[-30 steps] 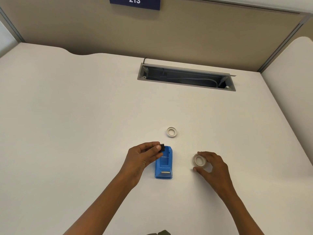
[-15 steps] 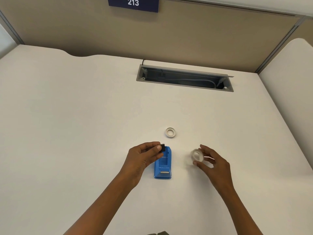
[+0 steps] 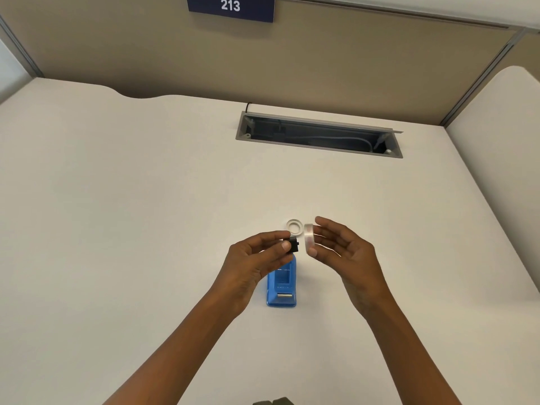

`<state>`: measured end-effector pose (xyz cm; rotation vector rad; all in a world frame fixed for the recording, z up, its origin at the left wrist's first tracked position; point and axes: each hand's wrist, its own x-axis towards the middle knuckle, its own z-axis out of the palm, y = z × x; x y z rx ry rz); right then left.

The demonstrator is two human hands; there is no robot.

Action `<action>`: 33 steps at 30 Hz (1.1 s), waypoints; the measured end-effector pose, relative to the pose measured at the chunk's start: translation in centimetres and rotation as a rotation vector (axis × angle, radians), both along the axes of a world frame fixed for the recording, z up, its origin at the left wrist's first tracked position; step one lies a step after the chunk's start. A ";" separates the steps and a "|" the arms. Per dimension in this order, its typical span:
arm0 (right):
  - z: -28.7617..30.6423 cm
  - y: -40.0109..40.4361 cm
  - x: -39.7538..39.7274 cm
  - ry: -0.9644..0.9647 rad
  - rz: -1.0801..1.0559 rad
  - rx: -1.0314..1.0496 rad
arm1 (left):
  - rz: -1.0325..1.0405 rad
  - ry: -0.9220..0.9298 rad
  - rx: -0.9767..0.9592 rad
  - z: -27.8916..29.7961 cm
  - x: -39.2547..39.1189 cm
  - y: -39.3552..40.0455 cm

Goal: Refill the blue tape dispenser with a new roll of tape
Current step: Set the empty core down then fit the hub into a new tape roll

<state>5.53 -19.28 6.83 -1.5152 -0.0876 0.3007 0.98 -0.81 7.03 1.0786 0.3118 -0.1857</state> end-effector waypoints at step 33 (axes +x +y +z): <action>2.6 1.8 0.8 -0.118 0.175 -0.149 | -0.027 -0.108 0.341 1.5 1.0 1.0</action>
